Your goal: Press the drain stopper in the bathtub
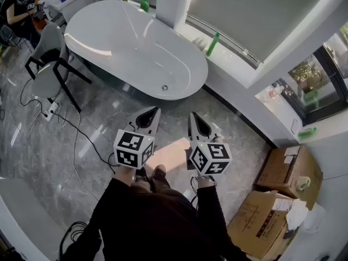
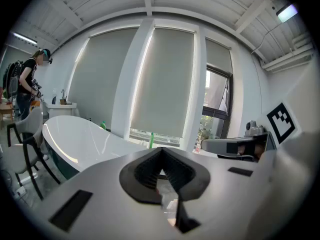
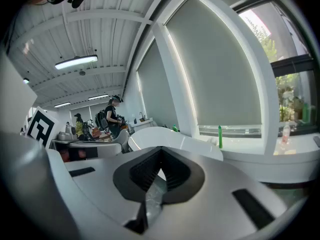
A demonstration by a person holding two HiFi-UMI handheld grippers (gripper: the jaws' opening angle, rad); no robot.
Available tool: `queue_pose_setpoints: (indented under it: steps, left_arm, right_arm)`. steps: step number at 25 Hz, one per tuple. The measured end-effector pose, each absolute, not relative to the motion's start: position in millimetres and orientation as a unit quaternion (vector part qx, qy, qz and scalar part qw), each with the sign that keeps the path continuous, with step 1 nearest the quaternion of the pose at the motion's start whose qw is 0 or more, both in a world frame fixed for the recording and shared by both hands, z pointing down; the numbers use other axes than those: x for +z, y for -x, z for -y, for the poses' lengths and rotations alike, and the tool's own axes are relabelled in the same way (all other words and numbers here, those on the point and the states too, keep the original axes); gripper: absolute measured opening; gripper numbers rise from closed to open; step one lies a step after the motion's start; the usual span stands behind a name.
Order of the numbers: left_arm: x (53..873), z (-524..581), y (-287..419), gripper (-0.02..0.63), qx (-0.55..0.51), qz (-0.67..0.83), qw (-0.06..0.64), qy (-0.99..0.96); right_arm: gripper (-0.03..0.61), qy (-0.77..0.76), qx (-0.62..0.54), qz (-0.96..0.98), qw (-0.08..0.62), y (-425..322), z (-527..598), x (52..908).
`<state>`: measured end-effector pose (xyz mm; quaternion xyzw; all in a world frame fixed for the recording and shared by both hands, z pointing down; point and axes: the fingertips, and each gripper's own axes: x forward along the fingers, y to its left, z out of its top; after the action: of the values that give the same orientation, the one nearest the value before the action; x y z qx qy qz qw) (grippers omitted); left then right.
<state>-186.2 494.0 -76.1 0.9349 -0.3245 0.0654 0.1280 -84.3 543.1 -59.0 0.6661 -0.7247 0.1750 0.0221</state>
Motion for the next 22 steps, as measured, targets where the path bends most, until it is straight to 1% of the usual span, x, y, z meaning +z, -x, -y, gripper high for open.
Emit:
queue_pose_setpoints:
  steps: [11, 16, 22]
  left_arm:
    - [-71.5, -484.0, 182.9, 0.008, 0.070, 0.329, 0.134, -0.932]
    - [-69.5, -476.1, 181.4, 0.008, 0.072, 0.333, 0.135, -0.930]
    - [-69.9, -465.9, 179.2, 0.008, 0.072, 0.337, 0.136, -0.929]
  right_arm:
    - [0.002, -0.666, 0.182, 0.723, 0.026, 77.6, -534.7, -53.9]
    - [0.000, -0.661, 0.194, 0.725, 0.010, 70.7, -531.9, -51.4]
    - [0.002, -0.661, 0.201, 0.723, 0.015, 56.6, -531.1, -47.9]
